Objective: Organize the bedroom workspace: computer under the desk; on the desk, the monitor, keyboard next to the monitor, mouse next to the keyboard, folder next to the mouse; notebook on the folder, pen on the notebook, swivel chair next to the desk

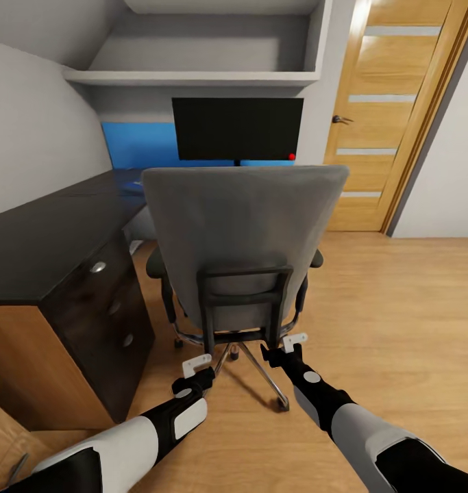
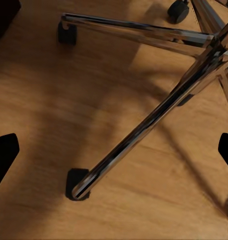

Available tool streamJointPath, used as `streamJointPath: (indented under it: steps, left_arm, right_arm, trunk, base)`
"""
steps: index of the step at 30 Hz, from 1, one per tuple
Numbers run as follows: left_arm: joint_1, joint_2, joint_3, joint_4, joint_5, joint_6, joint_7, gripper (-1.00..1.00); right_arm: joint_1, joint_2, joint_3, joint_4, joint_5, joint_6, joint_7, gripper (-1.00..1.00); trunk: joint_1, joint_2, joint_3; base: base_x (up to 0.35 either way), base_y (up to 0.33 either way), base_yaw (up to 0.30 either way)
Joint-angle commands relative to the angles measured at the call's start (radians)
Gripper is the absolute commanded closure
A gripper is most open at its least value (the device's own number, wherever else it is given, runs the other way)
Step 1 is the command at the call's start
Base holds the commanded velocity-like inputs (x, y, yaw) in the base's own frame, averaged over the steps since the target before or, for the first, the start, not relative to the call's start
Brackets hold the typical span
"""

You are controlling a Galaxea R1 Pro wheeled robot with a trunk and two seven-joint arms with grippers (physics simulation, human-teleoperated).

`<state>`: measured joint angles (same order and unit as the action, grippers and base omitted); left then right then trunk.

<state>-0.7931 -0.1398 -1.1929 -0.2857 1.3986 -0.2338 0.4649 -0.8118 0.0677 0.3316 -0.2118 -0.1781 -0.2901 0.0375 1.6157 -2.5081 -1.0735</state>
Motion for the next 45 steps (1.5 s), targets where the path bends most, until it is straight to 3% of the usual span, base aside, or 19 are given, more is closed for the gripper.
streamJointPath:
  steps: [1,31,45]
  left_arm:
    - [-0.001,0.000,-0.010,-0.001,0.010,-0.004,0.004,-1.00]
    - [-0.002,0.002,-0.010,0.001,0.011,-0.002,0.003,-1.00]
    - [-0.001,0.002,-0.010,0.033,0.011,-0.002,0.003,-1.00]
  right_arm:
    - [-0.001,0.000,0.004,0.002,-0.011,-0.004,0.004,-1.00]
    - [-0.001,0.000,0.004,0.002,-0.011,-0.007,0.004,-1.00]
    - [-0.001,0.000,0.004,0.002,-0.011,-0.007,0.004,-1.00]
  trunk:
    - [0.000,0.000,-0.001]
    - [0.000,0.000,-0.001]
    - [0.000,0.000,-0.001]
  base:
    - [0.327,-0.092,0.000]
    - [0.327,-0.041,0.000]
    - [0.125,0.000,0.000]
